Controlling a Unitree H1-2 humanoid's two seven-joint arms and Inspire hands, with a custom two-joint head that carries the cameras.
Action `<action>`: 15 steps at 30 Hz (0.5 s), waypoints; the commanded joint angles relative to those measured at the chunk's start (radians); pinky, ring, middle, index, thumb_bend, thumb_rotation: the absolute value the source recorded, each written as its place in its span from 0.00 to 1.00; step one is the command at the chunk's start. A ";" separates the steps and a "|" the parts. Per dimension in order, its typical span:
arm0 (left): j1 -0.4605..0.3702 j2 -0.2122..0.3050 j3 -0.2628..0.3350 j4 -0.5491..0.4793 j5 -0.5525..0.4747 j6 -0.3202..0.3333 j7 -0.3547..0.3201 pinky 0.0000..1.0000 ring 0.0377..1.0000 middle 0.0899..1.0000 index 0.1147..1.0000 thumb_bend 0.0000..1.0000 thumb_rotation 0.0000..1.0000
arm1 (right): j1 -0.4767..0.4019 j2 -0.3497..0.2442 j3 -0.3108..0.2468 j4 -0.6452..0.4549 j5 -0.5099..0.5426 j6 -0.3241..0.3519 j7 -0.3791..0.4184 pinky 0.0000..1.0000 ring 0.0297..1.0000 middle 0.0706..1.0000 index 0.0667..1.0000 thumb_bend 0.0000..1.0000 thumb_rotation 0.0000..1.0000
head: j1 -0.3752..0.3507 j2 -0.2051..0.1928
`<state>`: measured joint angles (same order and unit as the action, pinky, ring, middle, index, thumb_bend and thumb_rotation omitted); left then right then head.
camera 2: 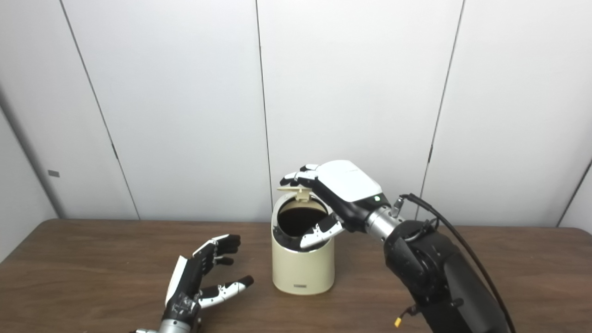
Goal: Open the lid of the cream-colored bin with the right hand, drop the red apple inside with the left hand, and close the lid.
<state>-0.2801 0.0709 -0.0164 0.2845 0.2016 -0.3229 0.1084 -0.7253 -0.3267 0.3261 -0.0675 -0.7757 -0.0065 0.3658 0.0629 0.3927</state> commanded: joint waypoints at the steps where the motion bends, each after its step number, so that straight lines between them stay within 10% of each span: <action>1: 0.005 0.005 -0.004 -0.019 0.006 0.003 -0.001 0.67 0.74 0.74 0.73 0.71 0.03 | -0.028 -0.004 -0.006 -0.039 -0.011 0.001 -0.006 0.80 0.89 0.75 0.78 0.67 0.40 | -0.001 0.001; 15: 0.013 0.010 -0.004 -0.034 -0.003 0.019 -0.011 0.68 0.74 0.74 0.72 0.72 0.05 | 0.027 -0.019 -0.011 -0.096 -0.076 0.005 0.011 0.88 0.89 0.74 0.78 0.68 0.41 | -0.009 0.016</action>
<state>-0.2677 0.0717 -0.0188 0.2668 0.2003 -0.2921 0.1006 -0.6632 -0.3319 0.3311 -0.1265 -0.8478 0.0034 0.3907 0.0537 0.4080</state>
